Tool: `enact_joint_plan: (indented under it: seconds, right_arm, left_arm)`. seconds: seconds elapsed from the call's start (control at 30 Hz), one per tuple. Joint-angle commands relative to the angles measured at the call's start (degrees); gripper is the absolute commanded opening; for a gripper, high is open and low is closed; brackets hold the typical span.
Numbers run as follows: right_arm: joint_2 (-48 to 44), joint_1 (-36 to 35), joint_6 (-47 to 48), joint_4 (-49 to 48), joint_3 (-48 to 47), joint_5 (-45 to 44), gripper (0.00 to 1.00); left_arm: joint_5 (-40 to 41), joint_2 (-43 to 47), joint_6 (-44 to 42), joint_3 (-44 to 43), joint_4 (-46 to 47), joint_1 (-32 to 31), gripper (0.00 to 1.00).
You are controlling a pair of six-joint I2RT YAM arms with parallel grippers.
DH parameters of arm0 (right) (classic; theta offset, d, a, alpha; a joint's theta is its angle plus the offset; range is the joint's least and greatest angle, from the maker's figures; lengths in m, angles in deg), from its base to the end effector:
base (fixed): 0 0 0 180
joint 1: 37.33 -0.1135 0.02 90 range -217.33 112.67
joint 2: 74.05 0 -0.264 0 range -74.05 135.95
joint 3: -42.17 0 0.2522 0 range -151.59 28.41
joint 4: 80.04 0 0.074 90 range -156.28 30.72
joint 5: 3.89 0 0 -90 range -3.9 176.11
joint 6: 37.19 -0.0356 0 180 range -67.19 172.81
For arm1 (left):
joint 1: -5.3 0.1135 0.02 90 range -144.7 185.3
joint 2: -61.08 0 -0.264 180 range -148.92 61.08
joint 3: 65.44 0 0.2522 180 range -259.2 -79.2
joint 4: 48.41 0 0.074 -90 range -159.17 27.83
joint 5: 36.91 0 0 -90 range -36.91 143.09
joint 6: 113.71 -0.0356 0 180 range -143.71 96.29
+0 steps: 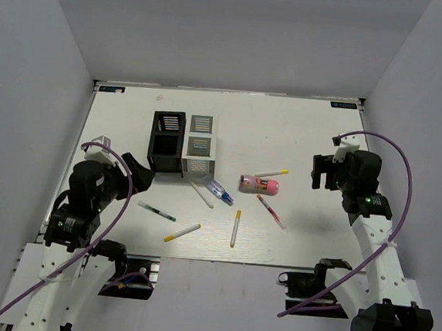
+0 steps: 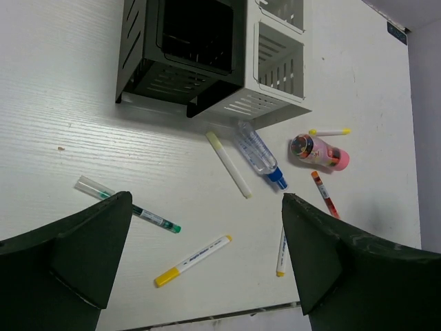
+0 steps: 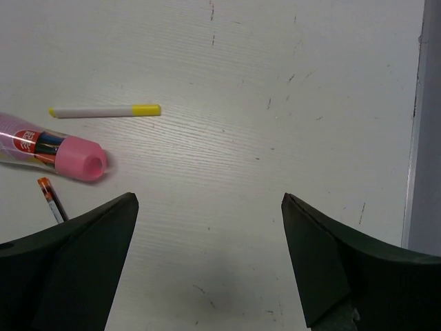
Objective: Sort the stationery into containers
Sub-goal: Pick up the pen from the center of the board.
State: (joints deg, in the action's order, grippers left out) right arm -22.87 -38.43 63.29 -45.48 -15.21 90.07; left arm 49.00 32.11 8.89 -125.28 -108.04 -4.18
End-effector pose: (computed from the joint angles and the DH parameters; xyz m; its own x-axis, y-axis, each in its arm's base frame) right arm 0.2015 0.0063 0.2944 -0.4525 -0.1902 -0.8713 -0.1650 0.9780 -0.1278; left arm 0.0997 -0.0192 0.3181 -0.5215 -0.4578 -0.7200 -0.0653 0.8629 -0.5012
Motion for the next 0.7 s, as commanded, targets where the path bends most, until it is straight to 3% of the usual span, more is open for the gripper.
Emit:
enact_joint_plan:
  seconds: [0.0,0.43,0.5,0.67]
  right_arm:
    - [0.33,0.14,0.84,0.99,-2.09,0.5,0.91]
    - [-0.46,0.14,14.22,7.15,-4.11,10.1,0.91]
    - [-0.55,0.14,14.04,6.98,-5.25,8.52,0.91]
    - [0.76,0.14,19.39,12.31,-8.93,8.07,0.91]
  left_arm:
    - [-0.82,0.23,0.18,0.29,-0.01,0.33,0.99]
    - [-0.21,0.23,2.02,0.82,-0.54,0.33,0.99]
    - [0.41,-0.29,2.82,1.34,-1.07,0.33,0.94]
    - [3.03,-1.87,8.43,1.88,-3.6,0.33,0.58]
